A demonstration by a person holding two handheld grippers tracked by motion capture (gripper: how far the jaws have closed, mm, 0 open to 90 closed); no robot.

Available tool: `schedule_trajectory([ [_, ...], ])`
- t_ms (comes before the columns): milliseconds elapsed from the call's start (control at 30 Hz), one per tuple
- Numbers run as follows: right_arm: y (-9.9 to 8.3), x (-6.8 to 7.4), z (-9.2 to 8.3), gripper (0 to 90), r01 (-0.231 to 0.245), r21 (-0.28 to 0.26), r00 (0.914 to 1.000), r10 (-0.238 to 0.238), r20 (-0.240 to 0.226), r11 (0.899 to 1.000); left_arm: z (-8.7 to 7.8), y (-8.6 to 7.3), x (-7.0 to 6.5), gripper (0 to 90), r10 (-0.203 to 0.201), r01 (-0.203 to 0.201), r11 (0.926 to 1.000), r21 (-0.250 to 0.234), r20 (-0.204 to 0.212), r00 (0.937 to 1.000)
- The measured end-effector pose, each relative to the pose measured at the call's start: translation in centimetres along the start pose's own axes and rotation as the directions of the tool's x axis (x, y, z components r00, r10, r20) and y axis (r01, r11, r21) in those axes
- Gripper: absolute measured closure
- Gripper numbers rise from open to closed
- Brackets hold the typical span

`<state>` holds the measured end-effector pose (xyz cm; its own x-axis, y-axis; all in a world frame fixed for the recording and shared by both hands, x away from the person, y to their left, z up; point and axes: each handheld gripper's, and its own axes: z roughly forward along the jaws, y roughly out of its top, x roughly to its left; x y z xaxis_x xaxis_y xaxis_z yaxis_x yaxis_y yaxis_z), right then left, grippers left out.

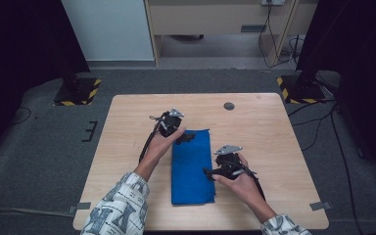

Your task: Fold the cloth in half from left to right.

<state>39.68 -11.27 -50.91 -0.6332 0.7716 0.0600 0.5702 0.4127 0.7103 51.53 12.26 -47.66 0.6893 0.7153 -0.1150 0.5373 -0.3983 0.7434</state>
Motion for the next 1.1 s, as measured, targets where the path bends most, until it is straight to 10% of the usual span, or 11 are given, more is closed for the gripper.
schedule_trajectory([
  [1100, 6.4, -5.0, 5.3, 31.8, -0.004, 0.026, 0.9999, 0.003, 0.016, 1.0, -2.4, -3.6, 3.5, 12.2, -0.035, 0.033, 0.9992, -0.021, -0.087, 0.9956],
])
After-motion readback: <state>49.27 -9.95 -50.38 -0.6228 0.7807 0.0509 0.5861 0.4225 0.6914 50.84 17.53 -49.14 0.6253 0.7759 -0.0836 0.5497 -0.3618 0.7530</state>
